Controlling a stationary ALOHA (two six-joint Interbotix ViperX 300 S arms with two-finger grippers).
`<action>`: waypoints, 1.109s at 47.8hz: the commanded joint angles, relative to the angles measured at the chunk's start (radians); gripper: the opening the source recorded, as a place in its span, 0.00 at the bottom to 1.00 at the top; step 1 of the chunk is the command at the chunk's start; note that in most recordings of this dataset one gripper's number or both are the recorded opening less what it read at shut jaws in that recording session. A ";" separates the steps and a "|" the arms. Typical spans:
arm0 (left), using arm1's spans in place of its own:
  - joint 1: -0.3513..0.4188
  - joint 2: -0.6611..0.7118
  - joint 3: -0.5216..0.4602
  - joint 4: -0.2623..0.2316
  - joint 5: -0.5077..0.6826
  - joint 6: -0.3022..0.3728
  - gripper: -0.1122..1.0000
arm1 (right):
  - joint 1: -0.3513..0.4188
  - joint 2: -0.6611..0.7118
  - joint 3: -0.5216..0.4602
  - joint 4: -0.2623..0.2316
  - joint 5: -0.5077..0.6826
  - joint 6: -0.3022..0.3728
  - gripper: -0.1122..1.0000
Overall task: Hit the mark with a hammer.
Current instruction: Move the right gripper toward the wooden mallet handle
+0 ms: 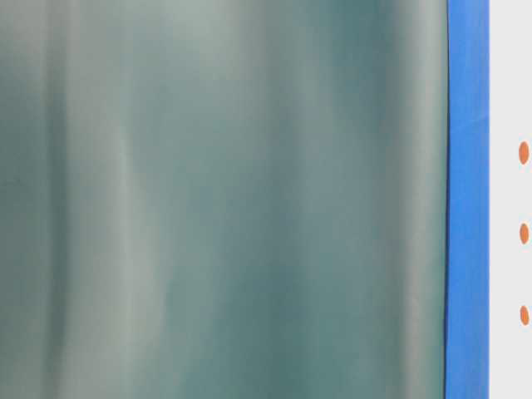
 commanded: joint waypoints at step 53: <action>0.000 0.017 -0.006 -0.018 0.017 -0.032 0.10 | 0.267 0.713 -0.357 0.155 0.009 0.192 0.93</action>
